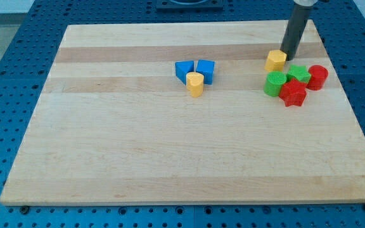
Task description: Push the hexagon to the left of the heart
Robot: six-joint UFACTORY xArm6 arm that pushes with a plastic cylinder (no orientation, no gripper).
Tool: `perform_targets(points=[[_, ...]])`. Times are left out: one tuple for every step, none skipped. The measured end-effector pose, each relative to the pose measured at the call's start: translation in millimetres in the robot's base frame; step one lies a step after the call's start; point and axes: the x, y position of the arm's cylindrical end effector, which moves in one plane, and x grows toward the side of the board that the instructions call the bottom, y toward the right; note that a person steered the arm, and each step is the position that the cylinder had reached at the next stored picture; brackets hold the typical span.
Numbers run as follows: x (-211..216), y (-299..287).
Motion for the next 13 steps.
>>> perform_targets(points=[[10.7, -11.5], [25.7, -30.8], [29.3, -48.4], [29.3, -62.2], [39.4, -71.4], [54.4, -88.8], [75.4, -108.9], [93.8, -125.1], [112.6, -128.6], [136.6, -128.6], [164.9, -128.6], [176.7, -128.6], [175.2, -128.6]])
